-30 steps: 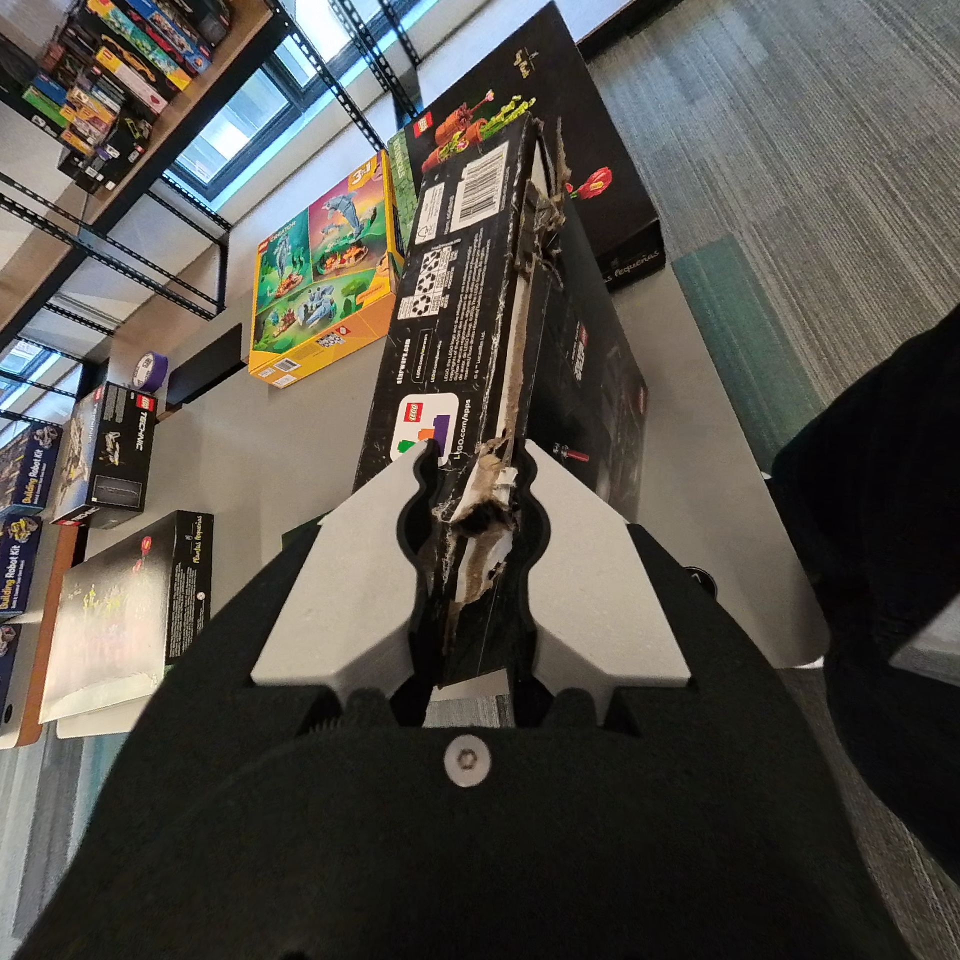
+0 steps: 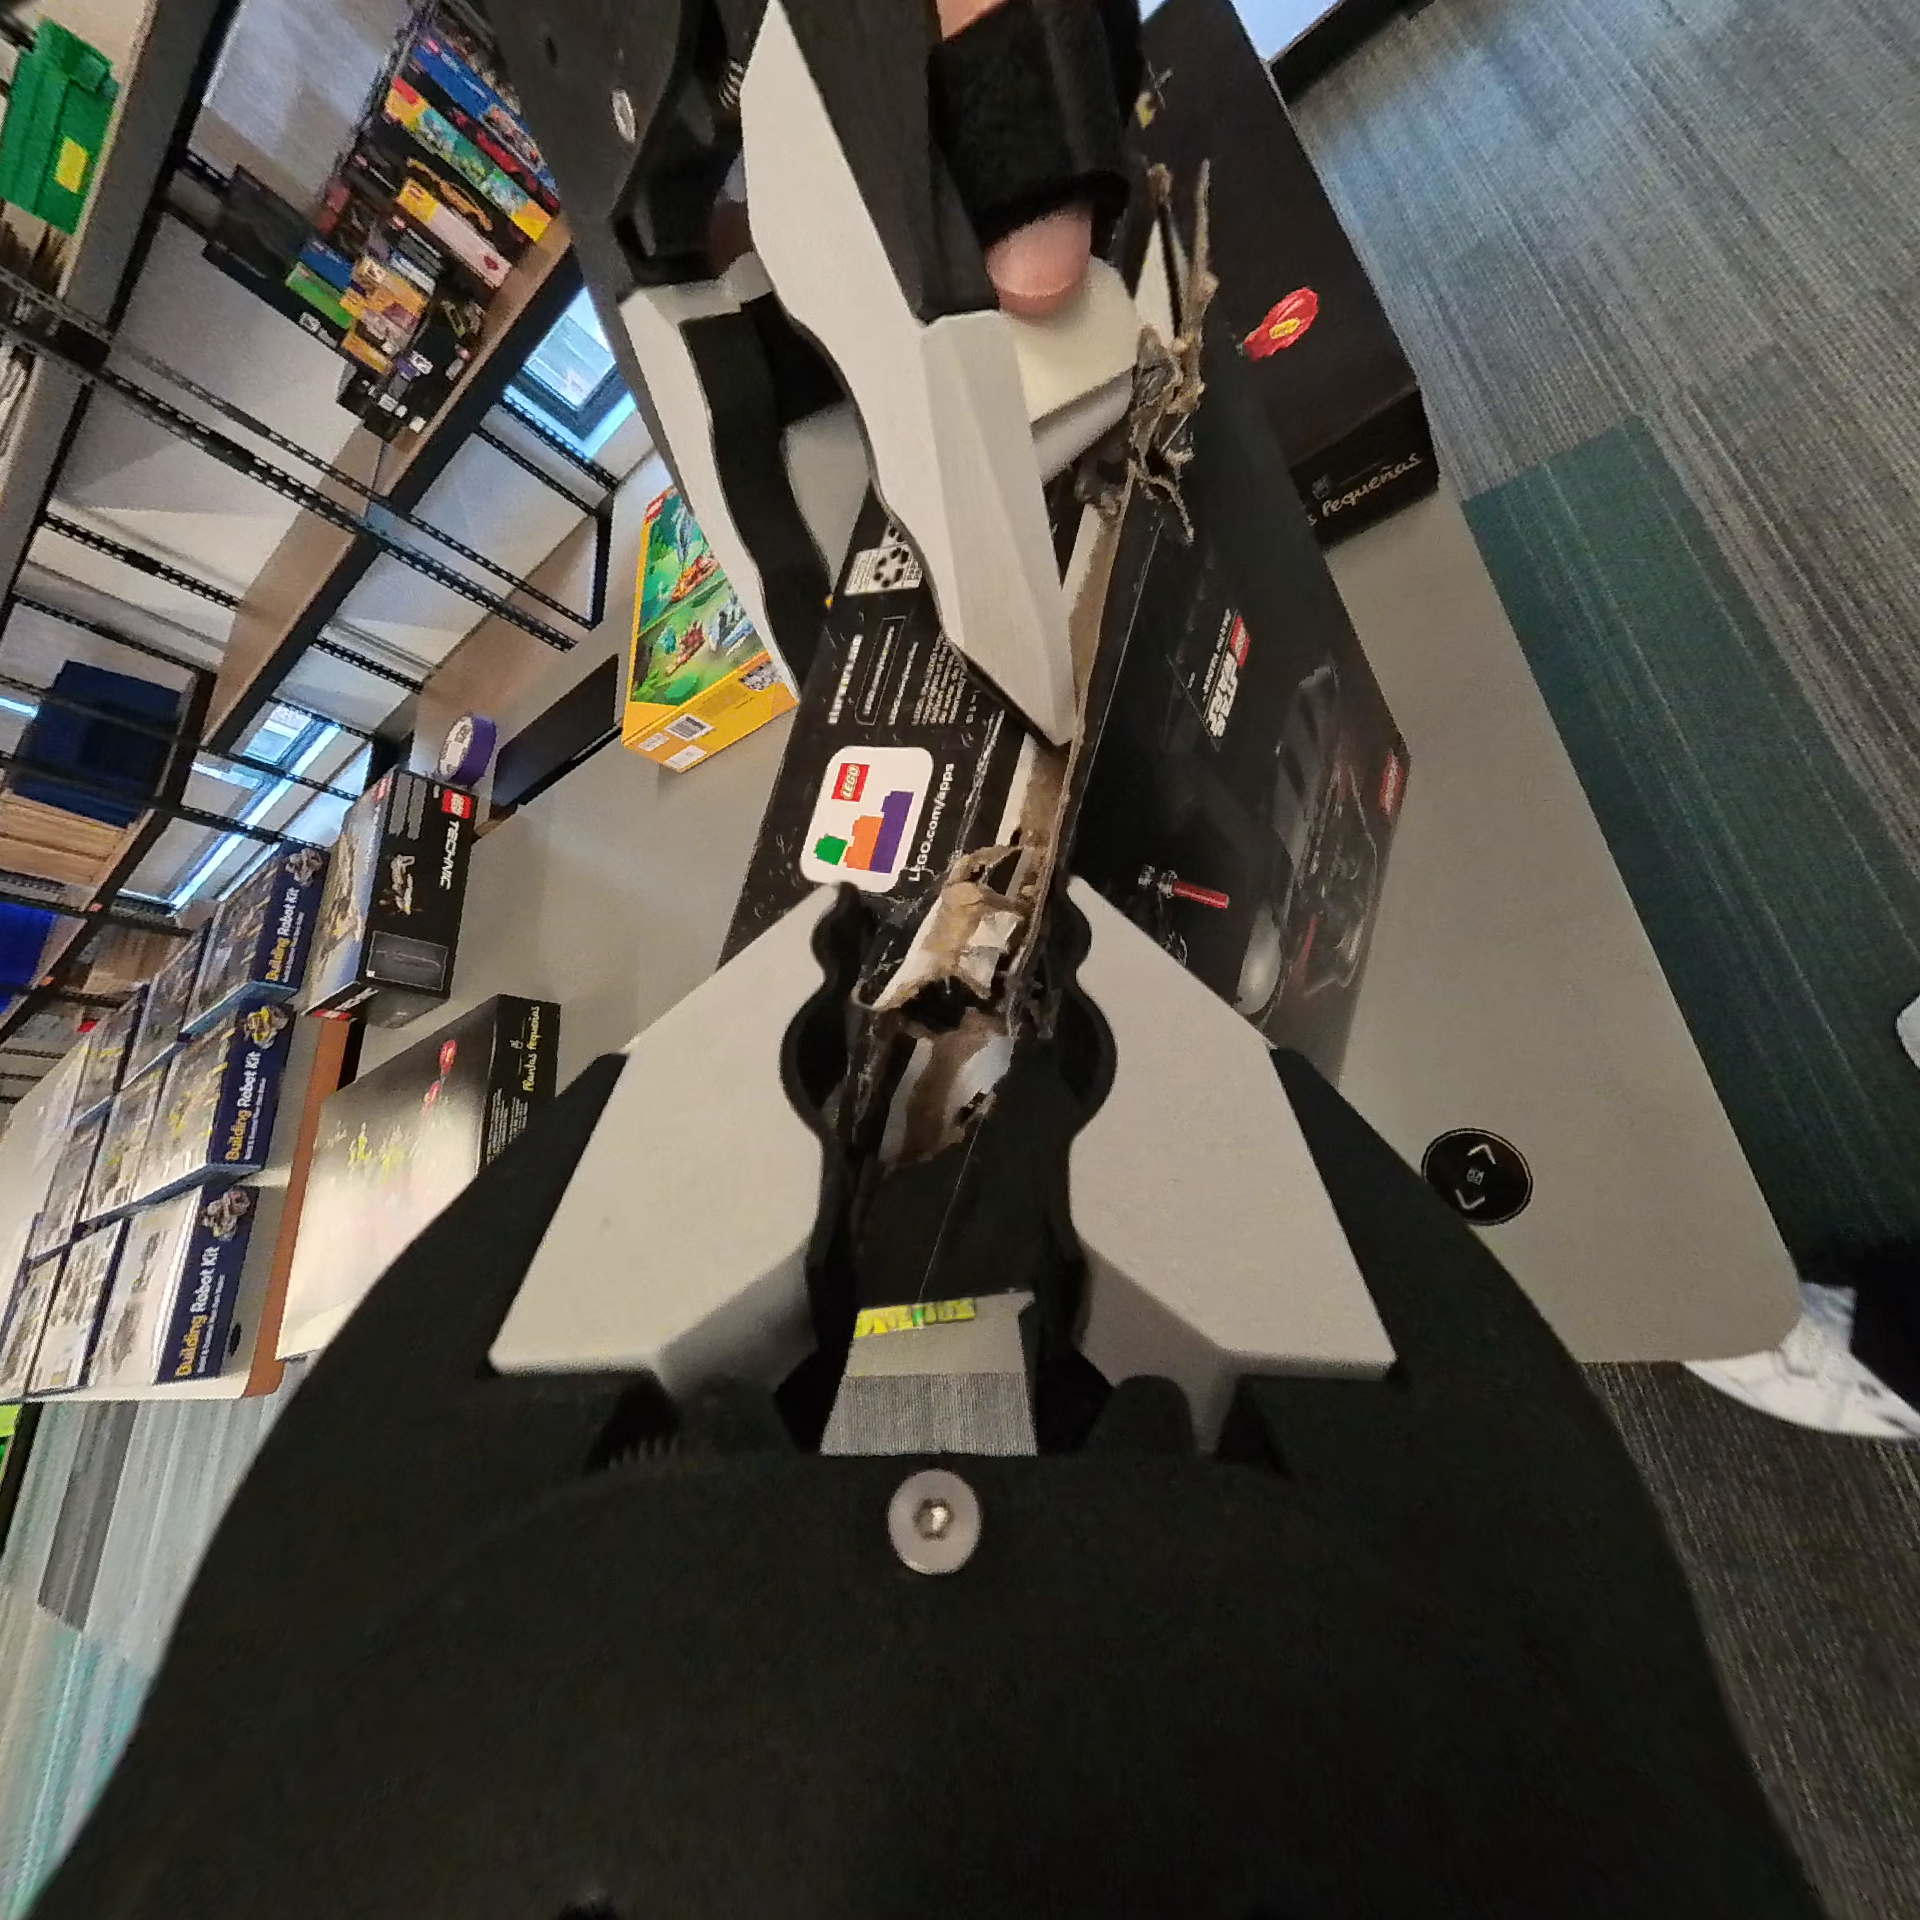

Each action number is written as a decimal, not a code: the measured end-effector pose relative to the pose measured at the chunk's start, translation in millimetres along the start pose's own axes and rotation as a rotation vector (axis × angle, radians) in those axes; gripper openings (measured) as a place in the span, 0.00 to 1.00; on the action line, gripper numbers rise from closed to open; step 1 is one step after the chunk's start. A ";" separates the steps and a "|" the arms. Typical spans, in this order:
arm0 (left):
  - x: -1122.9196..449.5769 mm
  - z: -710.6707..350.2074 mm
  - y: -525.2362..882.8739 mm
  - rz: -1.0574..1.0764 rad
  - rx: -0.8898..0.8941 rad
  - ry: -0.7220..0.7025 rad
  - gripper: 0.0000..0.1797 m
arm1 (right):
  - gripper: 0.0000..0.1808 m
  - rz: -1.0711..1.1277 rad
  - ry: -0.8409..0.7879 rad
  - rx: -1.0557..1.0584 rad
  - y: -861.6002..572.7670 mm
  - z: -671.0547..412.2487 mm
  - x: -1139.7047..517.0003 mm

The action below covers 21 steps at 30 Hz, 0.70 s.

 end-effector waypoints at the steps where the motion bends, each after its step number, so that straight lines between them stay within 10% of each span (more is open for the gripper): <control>1: 0.9 0.5 -0.1 -0.001 0.000 -0.004 0.19 | 0.39 0.001 0.004 0.010 0.9 -0.8 -0.3; 8: 29.5 5.4 16.1 -0.028 0.110 -0.050 0.20 | 0.40 0.014 -0.020 -0.034 -3.6 1.5 0.7; 15: 31.5 9.4 80.5 0.317 0.680 -0.178 0.36 | 0.41 0.017 -0.018 -0.040 -3.5 2.2 0.0; 21: -15.2 18.6 80.1 0.457 0.479 0.147 0.53 | 0.41 0.012 -0.011 -0.051 -3.9 2.1 -0.8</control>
Point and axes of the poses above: each gripper's, where its closed fingertips meet, x back along the fingers, z out of its underside, y = z × x across the jaws, the point moved 10 cm from there along x, back along the fingers, and after that the axes turned 6 degrees about -y, right-handed, at the moved point
